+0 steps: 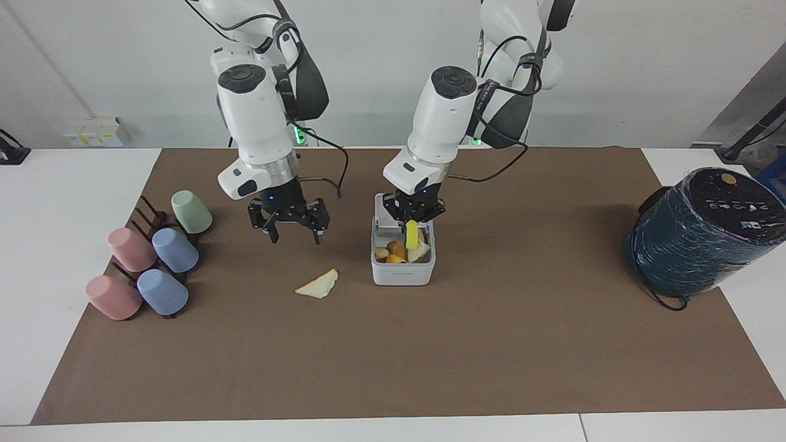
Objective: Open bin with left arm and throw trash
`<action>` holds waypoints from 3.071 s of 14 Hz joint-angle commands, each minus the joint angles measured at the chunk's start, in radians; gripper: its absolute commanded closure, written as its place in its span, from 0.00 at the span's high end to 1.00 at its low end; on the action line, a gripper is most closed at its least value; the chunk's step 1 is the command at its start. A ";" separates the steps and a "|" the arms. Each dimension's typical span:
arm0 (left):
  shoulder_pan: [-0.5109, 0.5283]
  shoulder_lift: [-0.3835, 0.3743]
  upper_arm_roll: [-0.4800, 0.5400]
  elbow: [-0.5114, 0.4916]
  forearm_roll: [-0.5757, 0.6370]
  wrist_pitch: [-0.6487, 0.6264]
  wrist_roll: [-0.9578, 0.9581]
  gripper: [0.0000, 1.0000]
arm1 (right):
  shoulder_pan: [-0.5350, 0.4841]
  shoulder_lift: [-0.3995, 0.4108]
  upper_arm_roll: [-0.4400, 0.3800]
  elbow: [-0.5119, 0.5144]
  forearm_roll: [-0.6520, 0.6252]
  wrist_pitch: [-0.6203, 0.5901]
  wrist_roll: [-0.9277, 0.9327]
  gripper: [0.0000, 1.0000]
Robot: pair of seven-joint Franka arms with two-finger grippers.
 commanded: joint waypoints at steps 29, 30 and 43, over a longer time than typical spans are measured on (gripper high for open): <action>0.448 -0.161 0.032 0.077 0.179 -0.339 0.518 1.00 | -0.017 0.272 0.015 -0.133 0.014 0.397 1.095 0.22; 0.445 -0.164 0.032 0.067 0.177 -0.339 0.518 1.00 | -0.018 0.270 0.015 -0.128 0.014 0.397 1.099 0.16; 0.437 -0.221 0.020 -0.041 0.091 -0.316 0.519 1.00 | -0.010 0.189 0.022 0.103 0.103 0.107 1.101 0.01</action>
